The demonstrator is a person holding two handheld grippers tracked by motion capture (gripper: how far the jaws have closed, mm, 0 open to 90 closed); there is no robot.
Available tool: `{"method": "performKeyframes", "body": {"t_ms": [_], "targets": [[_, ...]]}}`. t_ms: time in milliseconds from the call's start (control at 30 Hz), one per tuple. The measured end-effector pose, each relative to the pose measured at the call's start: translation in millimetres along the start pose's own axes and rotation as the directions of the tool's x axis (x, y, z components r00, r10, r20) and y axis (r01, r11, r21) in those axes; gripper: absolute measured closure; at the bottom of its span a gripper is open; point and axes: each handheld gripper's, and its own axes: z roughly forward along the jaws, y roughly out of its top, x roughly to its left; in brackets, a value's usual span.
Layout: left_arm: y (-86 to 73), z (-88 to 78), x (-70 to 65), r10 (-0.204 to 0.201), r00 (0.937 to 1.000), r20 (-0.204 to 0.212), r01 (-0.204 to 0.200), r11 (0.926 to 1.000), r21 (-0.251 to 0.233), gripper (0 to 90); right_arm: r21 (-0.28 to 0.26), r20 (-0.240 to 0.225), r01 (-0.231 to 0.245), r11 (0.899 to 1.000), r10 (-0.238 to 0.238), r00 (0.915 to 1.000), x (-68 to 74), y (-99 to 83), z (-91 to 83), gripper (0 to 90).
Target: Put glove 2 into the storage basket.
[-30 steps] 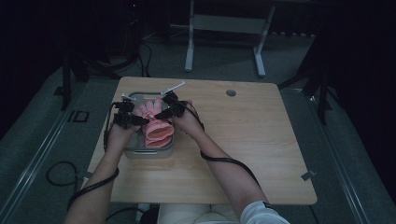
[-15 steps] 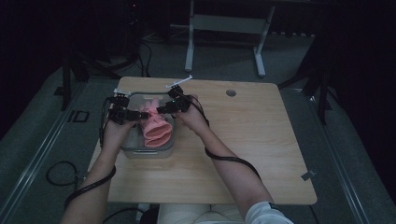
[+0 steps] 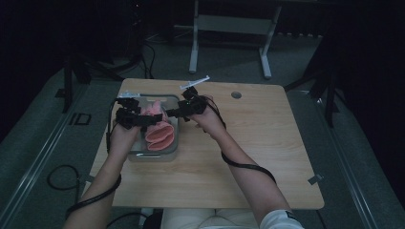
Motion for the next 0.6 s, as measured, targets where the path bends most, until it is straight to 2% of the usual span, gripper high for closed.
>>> {"method": "performKeyframes", "body": {"t_ms": [100, 267, 367, 467, 600], "targets": [[-0.2, -2.7, -12.7, 0.007, 0.9988, 0.049, -0.006, 0.9998, -0.02, 0.7, -0.02, -0.003, 0.017, 1.0, -0.017, 0.9999, 0.2, -5.6, -10.8, 20.4], [-1.1, -1.3, -35.9, 0.058, 0.9939, 0.094, -0.054, 0.9978, -0.038, 0.7, -0.041, 0.018, 0.03, 0.999, -0.029, 0.9994, -1.5, -16.9, -28.0, 18.3], [-2.4, 0.9, -51.2, 0.101, 0.9827, 0.155, -0.094, 0.9942, -0.052, 0.8, -0.039, 0.036, 0.045, 0.998, -0.044, 0.9984, -2.6, -22.8, -38.0, 17.8], [-4.1, 4.9, -67.7, 0.155, 0.9725, 0.173, -0.149, 0.9876, -0.049, 0.8, -0.037, 0.05, 0.051, 0.998, -0.049, 0.9975, -4.5, -28.4, -47.2, 17.7], [-7.1, 10.7, -88.1, 0.213, 0.9616, 0.173, -0.209, 0.977, -0.041, 0.8, -0.03, 0.068, 0.071, 0.997, -0.069, 0.9953, -7.4, -34.1, -55.4, 17.7]]}}
